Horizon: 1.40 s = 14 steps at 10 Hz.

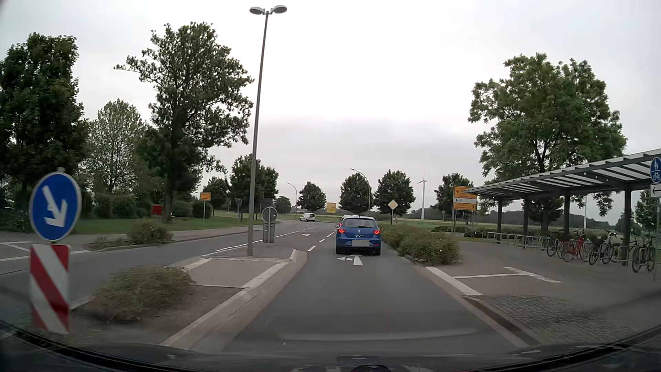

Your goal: Follow the waypoints while adhering to traffic rules and regulations

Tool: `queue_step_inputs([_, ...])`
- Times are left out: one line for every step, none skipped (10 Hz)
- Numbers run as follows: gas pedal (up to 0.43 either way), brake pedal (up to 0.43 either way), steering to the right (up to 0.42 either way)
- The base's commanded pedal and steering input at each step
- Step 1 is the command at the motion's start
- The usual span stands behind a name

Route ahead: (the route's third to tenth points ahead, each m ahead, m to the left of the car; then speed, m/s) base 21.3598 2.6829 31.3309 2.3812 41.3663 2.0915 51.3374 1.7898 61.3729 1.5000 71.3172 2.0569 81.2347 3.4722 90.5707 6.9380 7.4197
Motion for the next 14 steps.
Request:
queue_step_inputs([0.197,0.0,0.05])
queue_step_inputs([0.197,0.0,0.039])
queue_step_inputs([0.197,0.0,0.03])
queue_step_inputs([0.197,0.0,0.022])
queue_step_inputs([0.197,0.0,0.016])
queue_step_inputs([0.209,0.0,0.011])
queue_step_inputs([0.209,0.0,0.008])
queue_step_inputs([0.209,0.0,0.006])
queue_step_inputs([0.209,0.0,0.005])
queue_step_inputs([0.22,0.0,0.003])
queue_step_inputs([0.22,0.0,0.0])
queue_step_inputs([0.22,0.0,-0.001])
queue_step_inputs([0.22,0.0,-0.001])
queue_step_inputs([0.22,0.0,-0.003])
